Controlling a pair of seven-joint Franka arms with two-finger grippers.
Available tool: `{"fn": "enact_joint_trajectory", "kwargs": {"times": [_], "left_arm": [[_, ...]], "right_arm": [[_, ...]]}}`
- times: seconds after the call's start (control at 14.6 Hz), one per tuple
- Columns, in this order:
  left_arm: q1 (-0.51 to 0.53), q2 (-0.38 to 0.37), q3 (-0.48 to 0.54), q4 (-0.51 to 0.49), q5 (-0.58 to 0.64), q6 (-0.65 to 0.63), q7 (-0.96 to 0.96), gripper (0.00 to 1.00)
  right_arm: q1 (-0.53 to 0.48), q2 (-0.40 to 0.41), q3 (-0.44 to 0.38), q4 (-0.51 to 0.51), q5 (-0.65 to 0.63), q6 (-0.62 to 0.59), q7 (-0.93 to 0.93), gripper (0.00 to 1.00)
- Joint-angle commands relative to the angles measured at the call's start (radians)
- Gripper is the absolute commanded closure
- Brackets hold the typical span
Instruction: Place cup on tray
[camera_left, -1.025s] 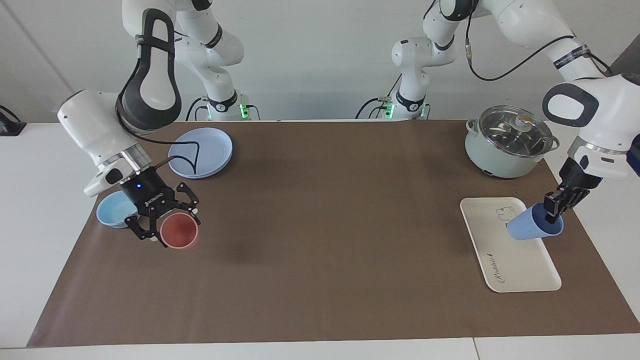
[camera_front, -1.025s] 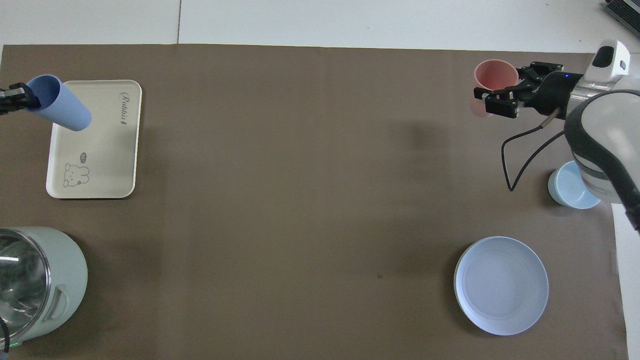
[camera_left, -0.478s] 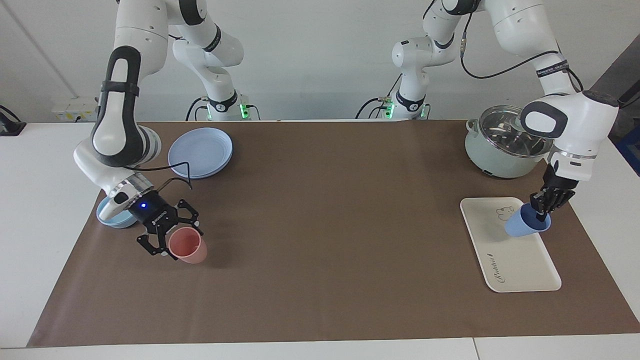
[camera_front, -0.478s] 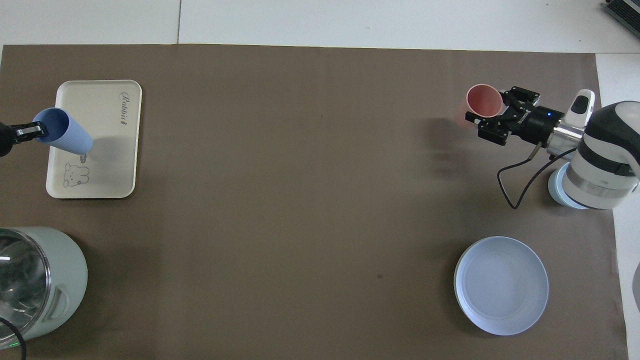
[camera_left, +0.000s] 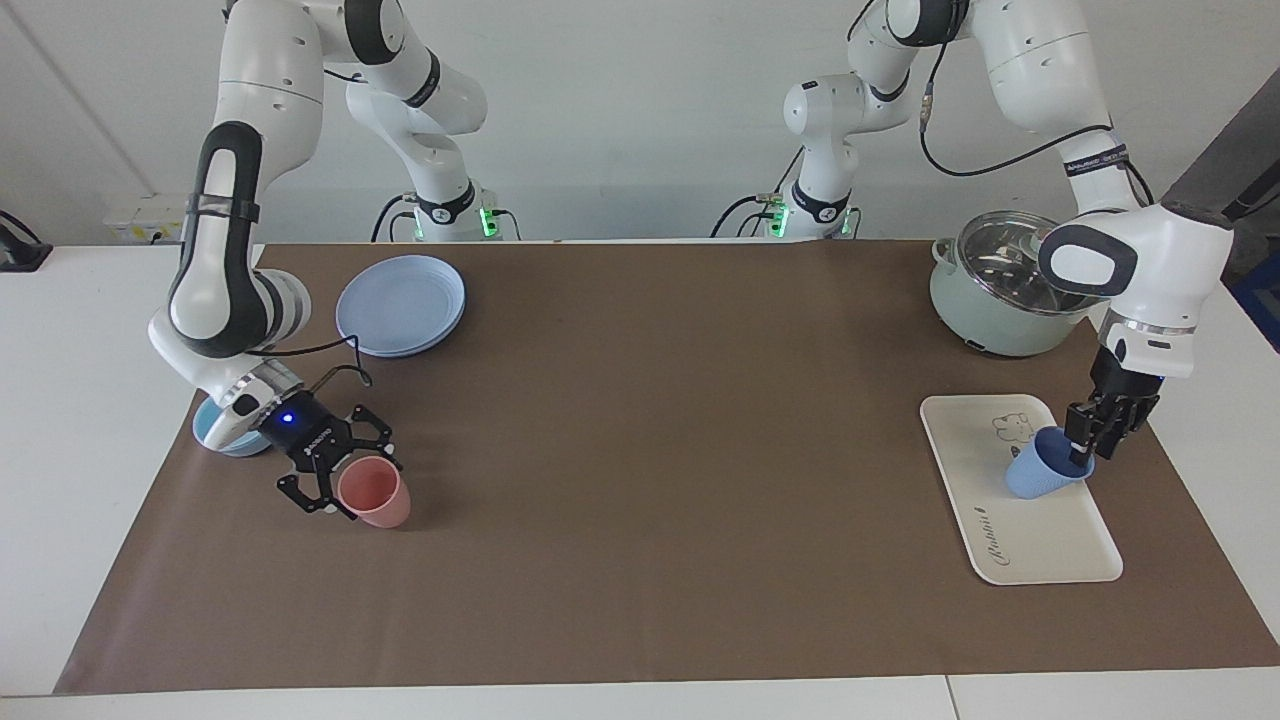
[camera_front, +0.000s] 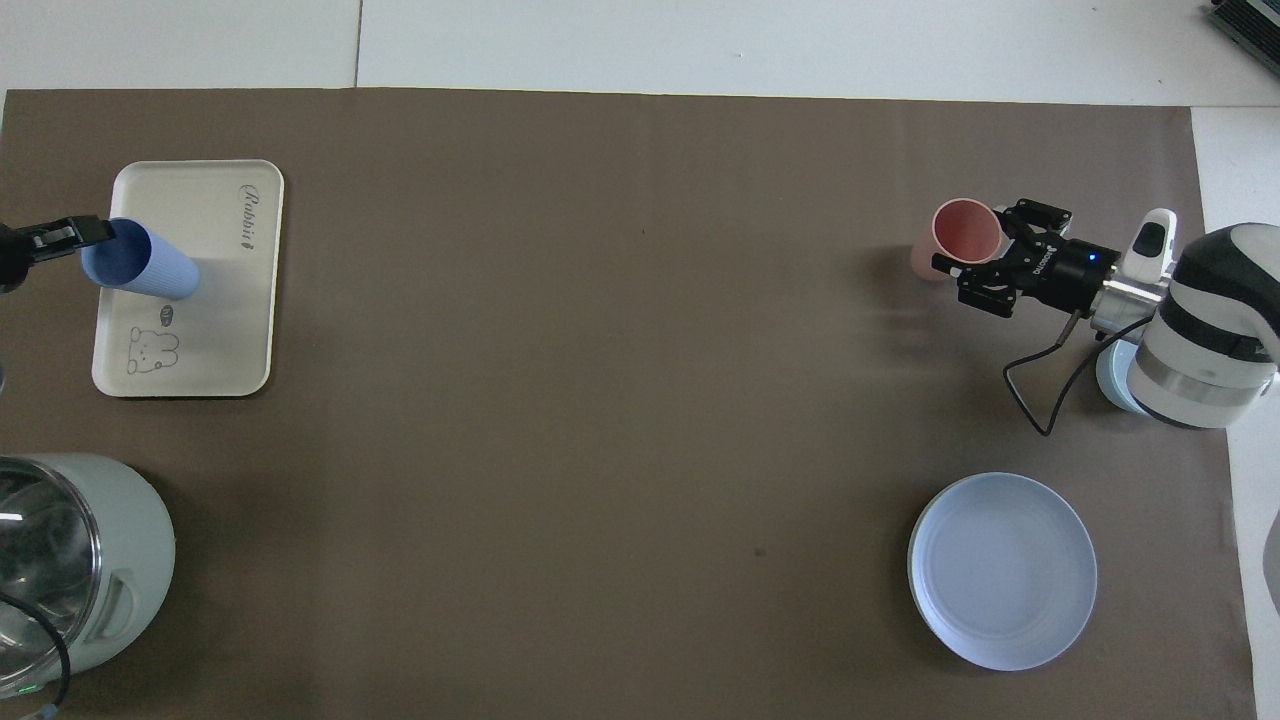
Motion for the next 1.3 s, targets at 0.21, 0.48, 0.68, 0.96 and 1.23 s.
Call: {"fn": "enact_joint_trajectory", "kwargs": {"times": [0.21,0.48,0.68,0.96,1.23], "left_arm": [[-0.011,0.039,0.005,0.25,0.057,-0.329,0.012,0.0],[-0.104,0.028,0.003,0.389,0.239,-0.61,-0.116,0.0],[-0.15,-0.027,-0.003,0.403,0.292,-0.725,-0.193,0.0],[-0.178,-0.14,-0.01,0.366,0.301,-0.82,-0.198,0.0],[-0.181,-0.245,-0.058,0.351,0.388,-0.969,-0.201,0.0]], "right_arm": [[-0.01,-0.05,0.011,-0.085,0.052,-0.007,-0.09,1.0],[-0.011,-0.05,0.011,-0.081,0.054,-0.001,-0.083,0.0],[-0.004,-0.063,0.011,-0.067,0.054,0.01,-0.07,0.0],[0.03,-0.157,0.008,-0.068,0.025,0.065,0.08,0.0],[0.084,-0.223,0.007,-0.061,-0.125,0.171,0.322,0.0]]}}
